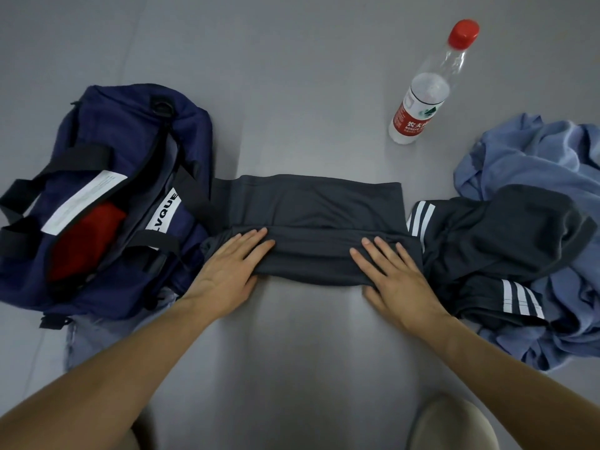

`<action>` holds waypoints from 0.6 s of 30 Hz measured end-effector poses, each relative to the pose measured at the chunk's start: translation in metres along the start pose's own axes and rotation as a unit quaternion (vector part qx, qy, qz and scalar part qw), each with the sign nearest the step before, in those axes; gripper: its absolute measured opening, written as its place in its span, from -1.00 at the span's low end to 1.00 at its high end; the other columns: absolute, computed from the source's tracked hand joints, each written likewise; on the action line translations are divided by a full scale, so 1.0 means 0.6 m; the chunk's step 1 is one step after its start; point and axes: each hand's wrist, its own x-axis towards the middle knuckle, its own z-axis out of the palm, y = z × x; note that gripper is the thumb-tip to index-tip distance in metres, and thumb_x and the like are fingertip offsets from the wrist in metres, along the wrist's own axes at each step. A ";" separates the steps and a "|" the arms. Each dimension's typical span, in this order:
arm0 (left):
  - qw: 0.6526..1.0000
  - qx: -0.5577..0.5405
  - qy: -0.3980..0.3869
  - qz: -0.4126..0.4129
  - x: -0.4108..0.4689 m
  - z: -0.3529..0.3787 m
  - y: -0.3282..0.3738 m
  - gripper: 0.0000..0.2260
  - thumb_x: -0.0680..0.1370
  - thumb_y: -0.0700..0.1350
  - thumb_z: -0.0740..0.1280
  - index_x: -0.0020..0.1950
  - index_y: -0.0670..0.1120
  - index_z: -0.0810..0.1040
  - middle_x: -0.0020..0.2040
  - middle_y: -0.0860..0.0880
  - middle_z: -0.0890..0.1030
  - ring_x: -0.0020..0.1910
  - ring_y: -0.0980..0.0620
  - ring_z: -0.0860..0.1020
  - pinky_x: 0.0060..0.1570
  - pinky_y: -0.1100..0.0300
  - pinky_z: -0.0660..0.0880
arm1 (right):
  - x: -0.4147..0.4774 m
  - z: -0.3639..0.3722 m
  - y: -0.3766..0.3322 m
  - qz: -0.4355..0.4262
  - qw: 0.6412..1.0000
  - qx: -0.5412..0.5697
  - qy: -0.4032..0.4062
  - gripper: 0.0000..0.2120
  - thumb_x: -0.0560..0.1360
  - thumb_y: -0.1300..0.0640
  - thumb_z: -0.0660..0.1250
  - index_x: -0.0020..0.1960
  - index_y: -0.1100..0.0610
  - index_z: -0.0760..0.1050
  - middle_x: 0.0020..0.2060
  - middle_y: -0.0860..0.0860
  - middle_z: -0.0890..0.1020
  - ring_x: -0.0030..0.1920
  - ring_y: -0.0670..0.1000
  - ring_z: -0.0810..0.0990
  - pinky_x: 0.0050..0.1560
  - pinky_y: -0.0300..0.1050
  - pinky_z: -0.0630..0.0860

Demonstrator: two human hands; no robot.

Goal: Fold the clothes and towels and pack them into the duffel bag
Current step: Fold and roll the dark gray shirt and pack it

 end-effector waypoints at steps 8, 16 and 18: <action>0.984 -0.161 -0.003 -0.079 -0.012 -0.063 0.028 -0.77 0.53 -0.14 0.35 0.15 0.10 0.55 0.03 0.13 0.61 0.01 0.06 0.58 0.01 0.06 0.54 | -0.024 -0.037 -0.012 0.021 0.996 0.078 0.037 -0.60 0.46 0.06 0.26 0.27 0.08 0.58 0.21 0.03 0.65 0.27 0.09 0.60 0.33 0.04 0.46; 0.987 -0.070 -0.054 -0.132 0.013 -0.103 0.005 -0.86 0.56 0.02 0.33 0.11 0.13 0.52 -0.03 0.05 0.65 -0.04 -0.10 0.62 -0.05 0.02 0.54 | -0.004 -0.095 -0.007 0.099 0.986 0.137 -0.001 -0.66 0.59 0.00 0.26 0.36 -0.05 0.38 -0.03 -0.04 0.62 -0.06 0.10 0.64 -0.01 0.04 0.57; 0.992 0.034 0.072 -0.099 0.022 -0.093 0.025 -0.73 0.56 -0.08 0.35 0.26 0.02 0.53 0.13 -0.03 0.62 0.10 -0.18 0.59 0.09 -0.06 0.48 | 0.004 -0.076 -0.010 0.084 0.987 0.087 0.107 -0.59 0.57 0.19 0.30 0.41 0.09 0.43 0.20 0.09 0.58 0.19 0.20 0.58 0.20 0.14 0.52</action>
